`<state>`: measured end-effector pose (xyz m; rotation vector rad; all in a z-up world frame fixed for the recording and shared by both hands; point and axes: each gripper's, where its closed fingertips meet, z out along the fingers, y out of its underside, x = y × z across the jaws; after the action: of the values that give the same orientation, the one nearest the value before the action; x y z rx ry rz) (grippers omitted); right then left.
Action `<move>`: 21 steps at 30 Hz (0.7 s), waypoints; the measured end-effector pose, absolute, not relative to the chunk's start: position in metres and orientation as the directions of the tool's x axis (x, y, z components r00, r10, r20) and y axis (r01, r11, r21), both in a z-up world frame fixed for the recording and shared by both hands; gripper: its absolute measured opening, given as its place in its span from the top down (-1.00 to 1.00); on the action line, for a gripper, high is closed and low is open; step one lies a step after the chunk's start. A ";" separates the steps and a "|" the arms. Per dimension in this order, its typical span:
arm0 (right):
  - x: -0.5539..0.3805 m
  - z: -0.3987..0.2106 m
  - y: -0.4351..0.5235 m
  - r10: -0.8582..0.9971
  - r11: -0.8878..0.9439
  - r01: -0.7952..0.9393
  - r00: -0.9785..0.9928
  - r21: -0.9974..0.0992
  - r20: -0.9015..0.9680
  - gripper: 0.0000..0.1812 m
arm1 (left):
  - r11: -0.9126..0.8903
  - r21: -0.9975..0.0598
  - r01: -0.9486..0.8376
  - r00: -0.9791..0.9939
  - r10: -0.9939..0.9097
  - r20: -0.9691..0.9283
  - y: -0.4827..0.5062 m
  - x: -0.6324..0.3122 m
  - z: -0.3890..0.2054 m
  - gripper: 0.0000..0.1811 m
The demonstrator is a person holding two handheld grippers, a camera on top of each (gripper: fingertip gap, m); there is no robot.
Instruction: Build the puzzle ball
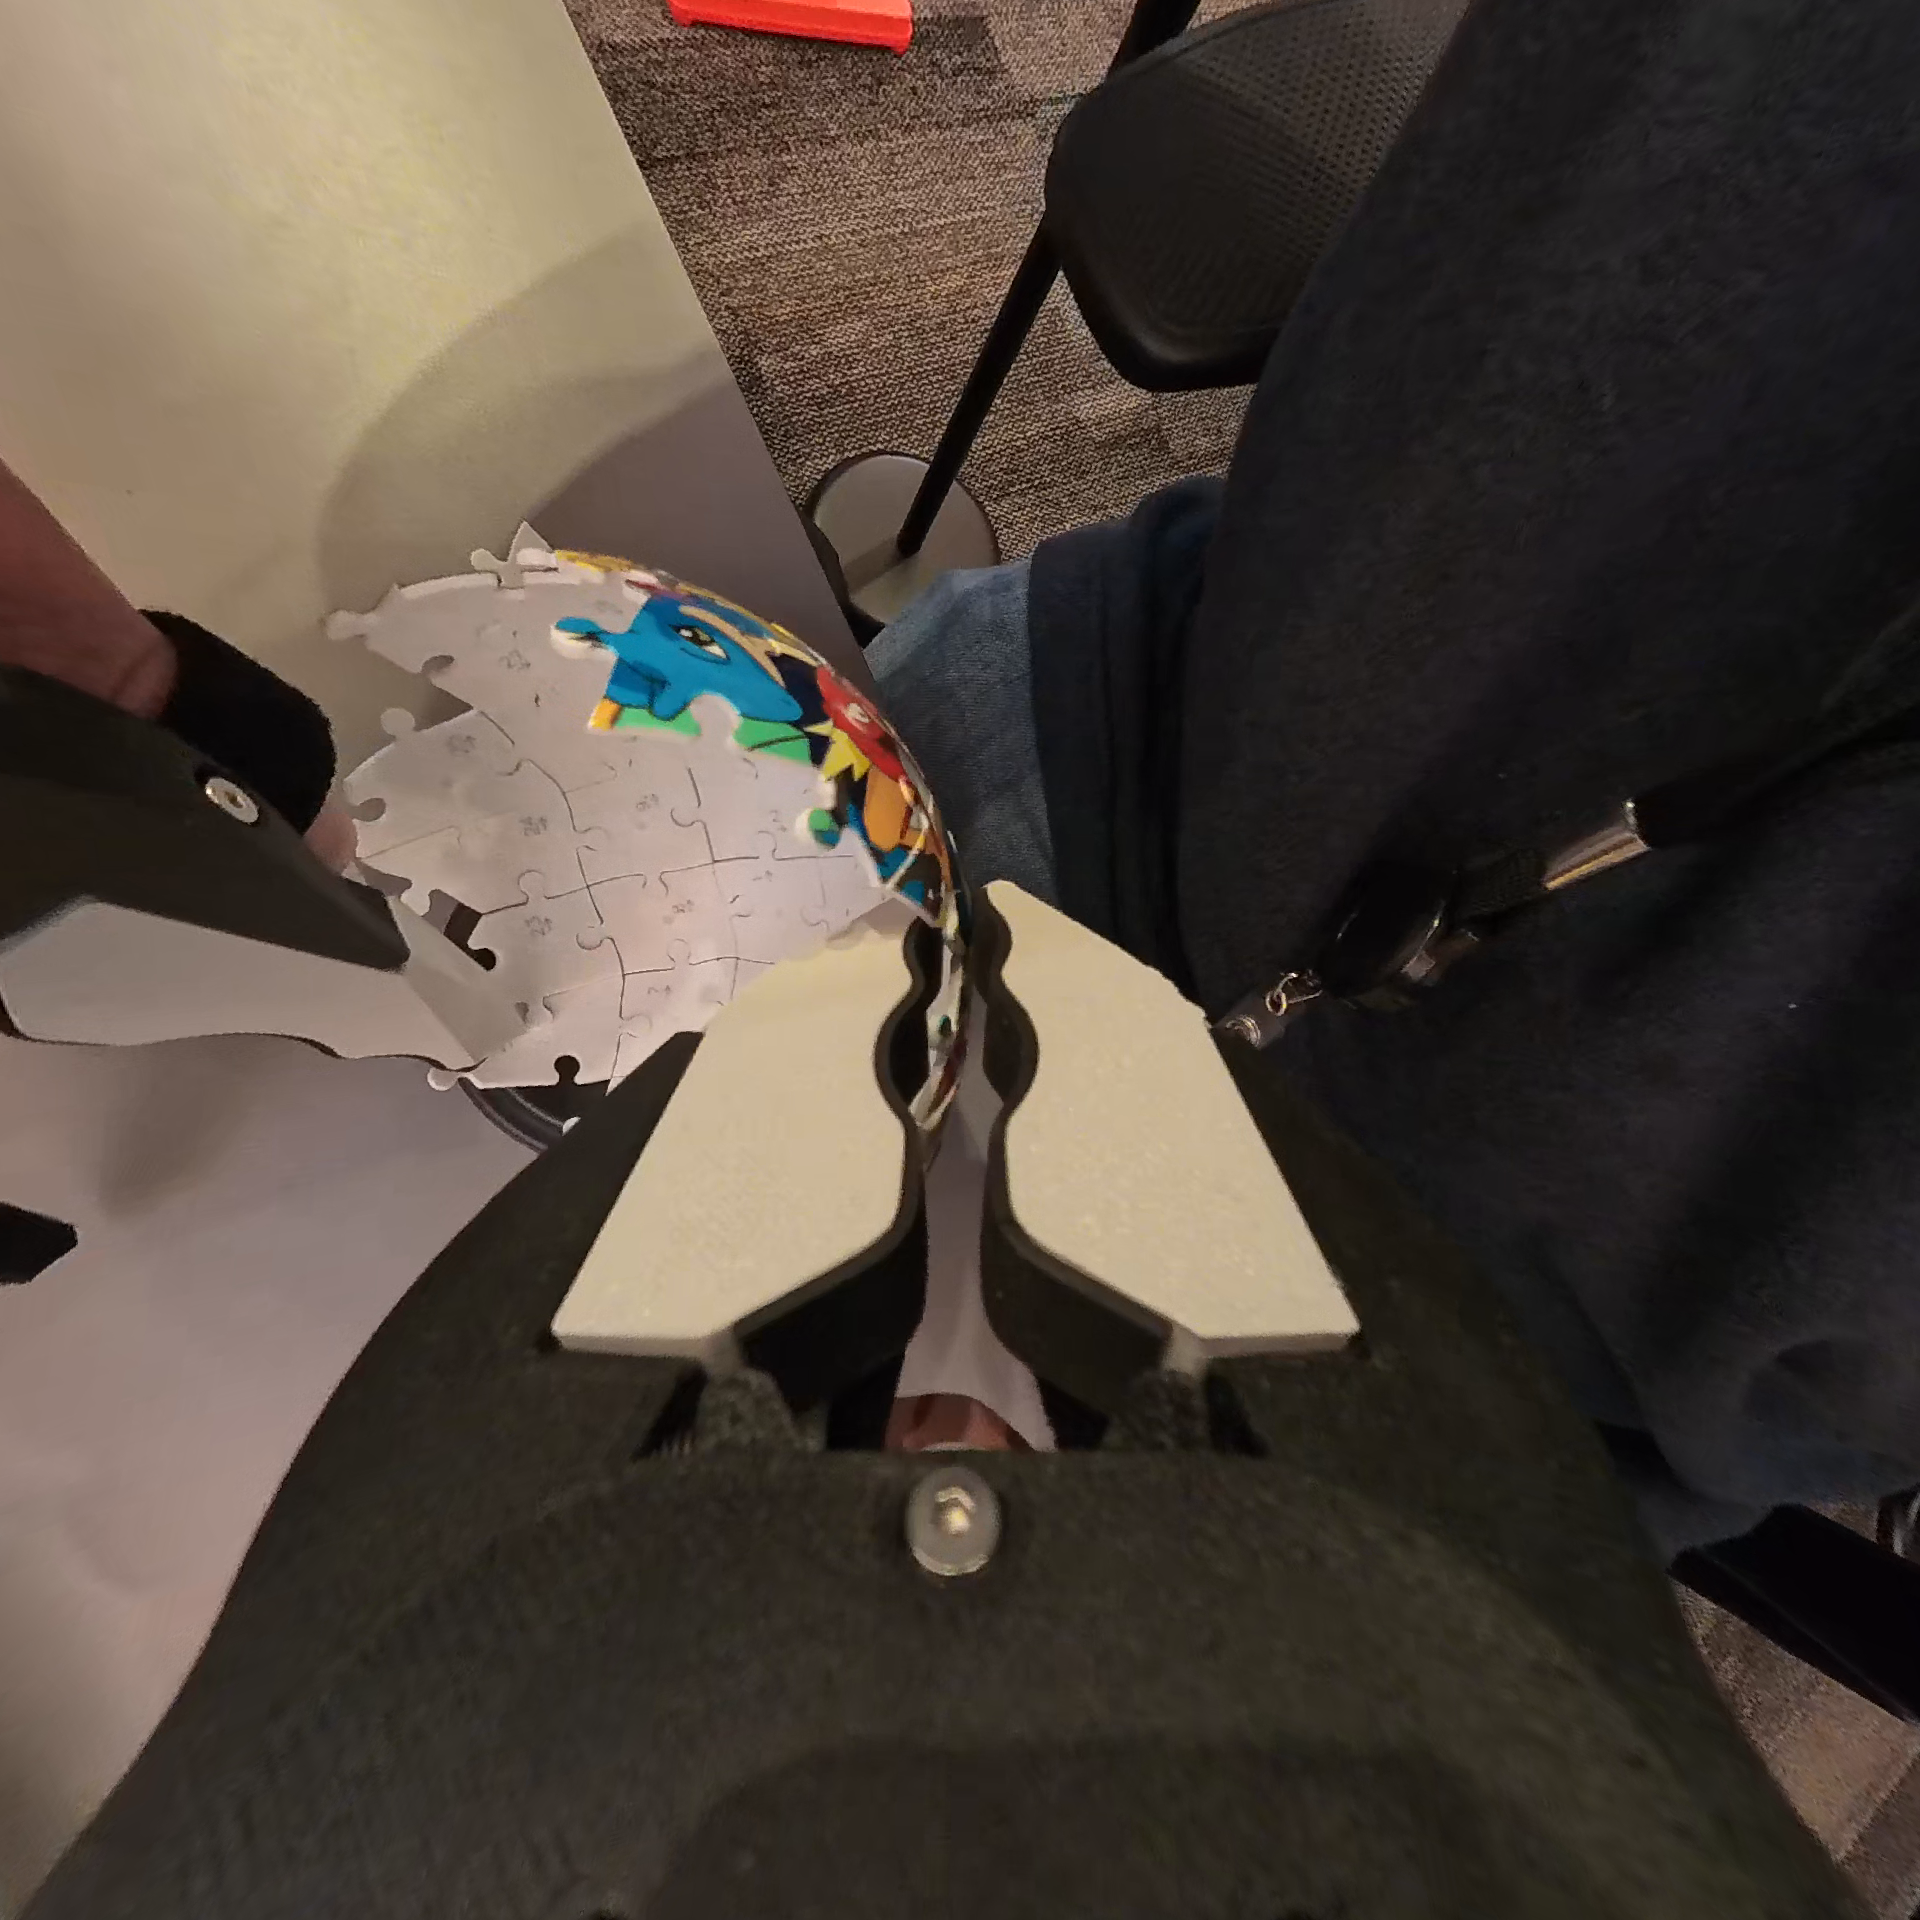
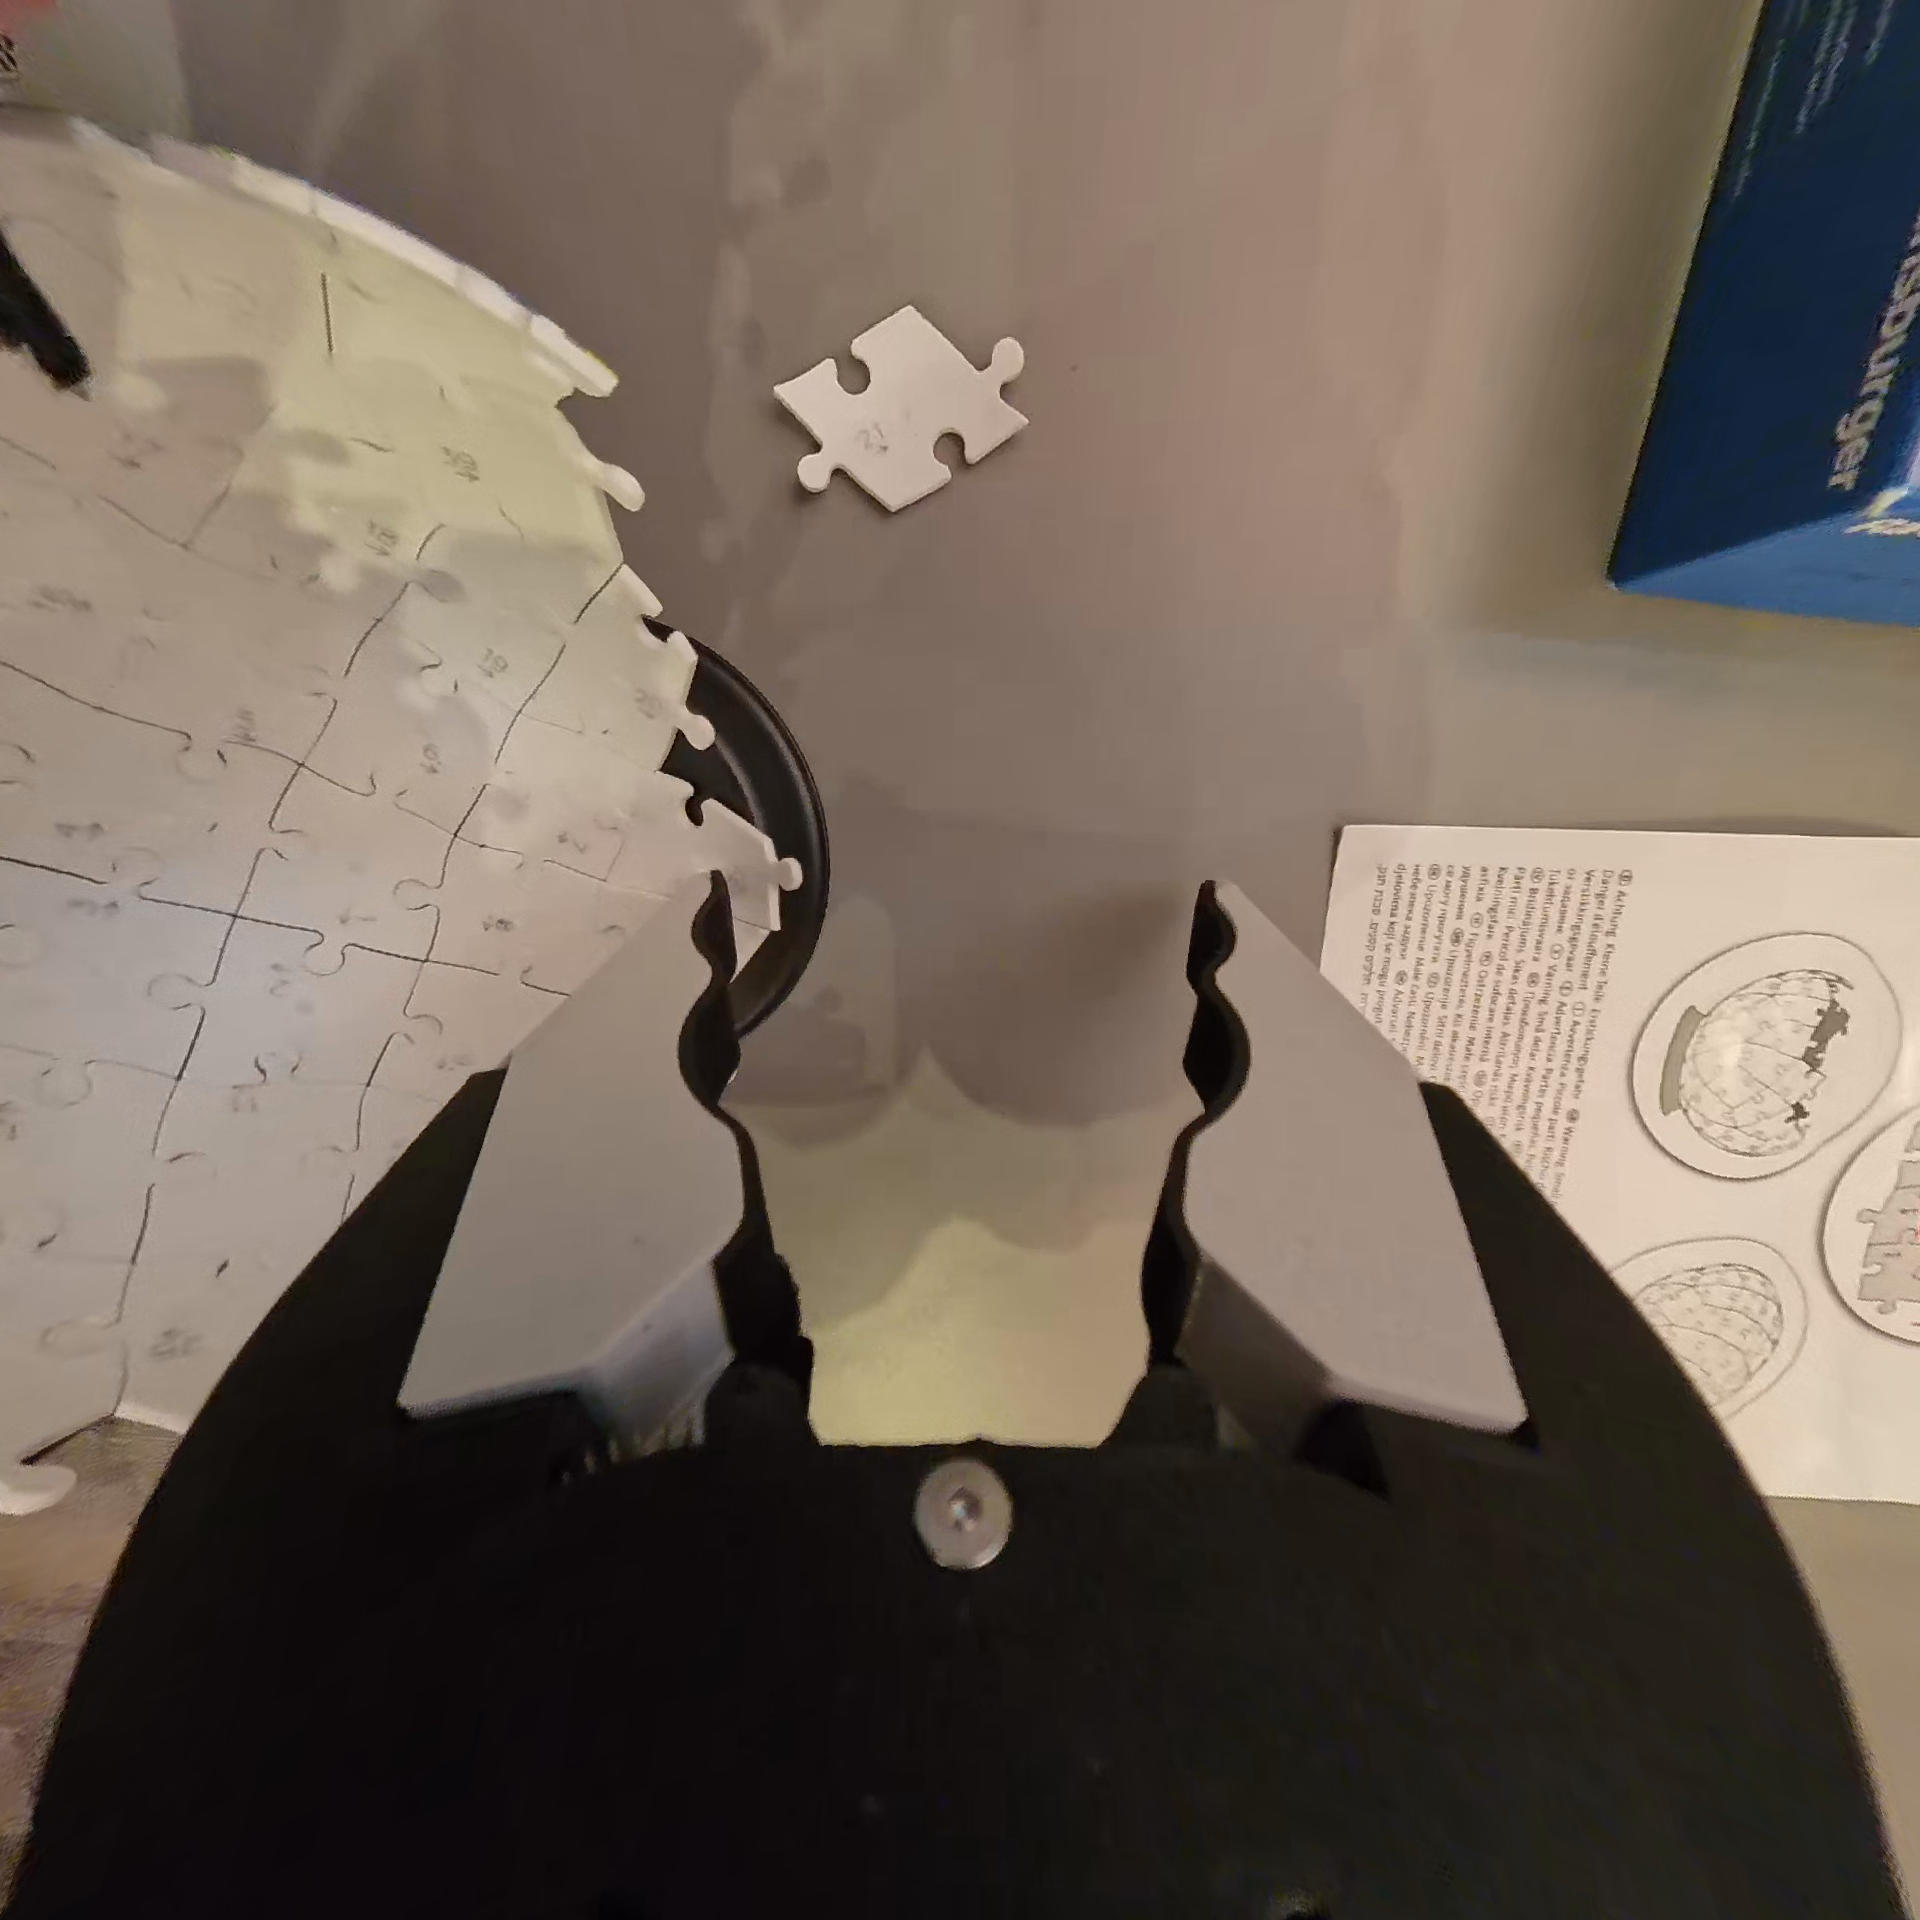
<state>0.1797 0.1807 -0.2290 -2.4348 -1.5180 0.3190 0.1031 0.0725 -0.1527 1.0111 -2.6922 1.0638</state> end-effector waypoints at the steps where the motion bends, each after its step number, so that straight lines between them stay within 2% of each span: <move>1: 0.179 -0.228 0.181 0.905 -0.413 0.850 0.425 -0.327 -0.038 0.04 | 0.541 -0.583 -0.606 -0.779 -0.552 0.297 0.072 0.103 -0.153 0.95; 4: 0.175 -0.225 0.182 0.900 -0.423 0.835 0.433 -0.353 -0.053 0.05 | 0.547 -0.577 -0.607 -0.780 -0.551 0.298 0.072 0.102 -0.154 0.95; 13: 0.181 -0.234 0.175 0.892 -0.446 0.832 0.442 -0.331 -0.092 0.00 | 0.541 -0.572 -0.616 -0.775 -0.548 0.316 0.070 0.100 -0.155 0.97; 18: 0.180 -0.233 0.171 0.905 -0.420 0.838 0.416 -0.348 -0.091 0.10 | 0.534 -0.572 -0.623 -0.770 -0.549 0.326 0.071 0.099 -0.154 0.96; 21: 0.183 -0.233 0.173 0.903 -0.422 0.840 0.424 -0.340 -0.074 0.06 | 0.534 -0.572 -0.622 -0.769 -0.554 0.319 0.071 0.100 -0.154 0.96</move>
<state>0.1826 0.1729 -0.2328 -2.4289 -1.5209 0.3600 0.0999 0.0706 -0.1543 1.0243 -2.6636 1.0549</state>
